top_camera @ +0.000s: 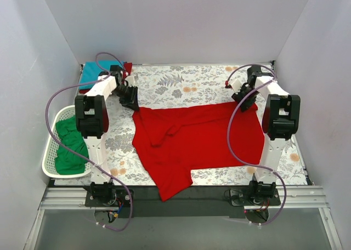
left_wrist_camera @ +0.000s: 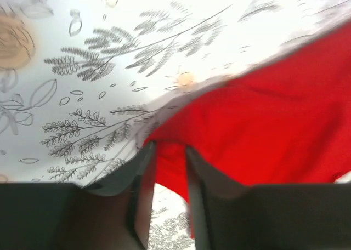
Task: Fold and stack the t-shirts
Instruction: Fold the tshirt
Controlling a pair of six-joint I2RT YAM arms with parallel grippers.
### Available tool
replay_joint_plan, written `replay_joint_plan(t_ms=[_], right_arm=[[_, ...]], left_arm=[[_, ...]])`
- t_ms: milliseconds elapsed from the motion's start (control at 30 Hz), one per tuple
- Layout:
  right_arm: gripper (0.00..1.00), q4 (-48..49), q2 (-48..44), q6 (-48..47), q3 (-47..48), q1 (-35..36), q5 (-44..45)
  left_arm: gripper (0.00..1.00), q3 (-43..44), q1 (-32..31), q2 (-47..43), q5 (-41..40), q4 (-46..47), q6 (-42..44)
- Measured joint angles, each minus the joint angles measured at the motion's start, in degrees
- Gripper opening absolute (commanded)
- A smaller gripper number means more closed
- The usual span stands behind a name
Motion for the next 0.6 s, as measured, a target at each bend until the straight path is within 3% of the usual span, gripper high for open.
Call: replay_joint_plan(t_ms=[233,500,600], right_arm=[[0.47,-4.72,-9.14,4.55,-1.11,-3.48,-1.62],[0.51,-7.76,-6.34,13.90,3.19,-11.02,-4.44],[0.54,-8.59,-4.90,16.15,3.19,-12.61,-4.57]], left_arm=[[0.40,1.99,-3.13,-6.43,6.36,0.37,4.66],[0.41,0.85,-22.01,-10.10,4.79,1.55,10.34],[0.41,0.85,-25.68,-9.44,3.37,0.96,12.02]])
